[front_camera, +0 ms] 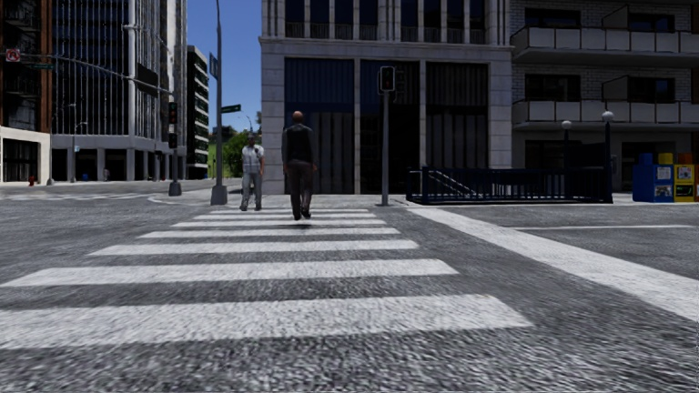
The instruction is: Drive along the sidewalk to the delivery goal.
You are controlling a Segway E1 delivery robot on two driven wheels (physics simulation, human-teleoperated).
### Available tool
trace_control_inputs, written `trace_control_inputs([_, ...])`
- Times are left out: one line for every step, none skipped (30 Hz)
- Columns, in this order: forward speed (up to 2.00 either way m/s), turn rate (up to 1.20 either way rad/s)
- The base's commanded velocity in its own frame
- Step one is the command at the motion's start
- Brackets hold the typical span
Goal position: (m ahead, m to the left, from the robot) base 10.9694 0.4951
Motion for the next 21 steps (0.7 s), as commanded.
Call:
trace_control_inputs([2.00, 0.00])
trace_control_inputs([2.00, 0.00])
trace_control_inputs([2.00, 0.00])
trace_control_inputs([2.00, 0.00])
trace_control_inputs([2.00, 0.00])
trace_control_inputs([2.00, 0.00])
trace_control_inputs([2.00, 0.00])
trace_control_inputs([2.00, 0.00])
trace_control_inputs([2.00, 0.00])
trace_control_inputs([2.00, 0.00])
trace_control_inputs([2.00, 0.00])
trace_control_inputs([2.00, 0.00])
trace_control_inputs([2.00, 0.00])
trace_control_inputs([2.00, 0.00])
trace_control_inputs([2.00, 0.00])
trace_control_inputs([2.00, 0.00])
trace_control_inputs([2.00, 0.00])
trace_control_inputs([2.00, 0.00])
trace_control_inputs([2.00, 0.00])
trace_control_inputs([2.00, 0.00])
trace_control_inputs([2.00, 0.00])
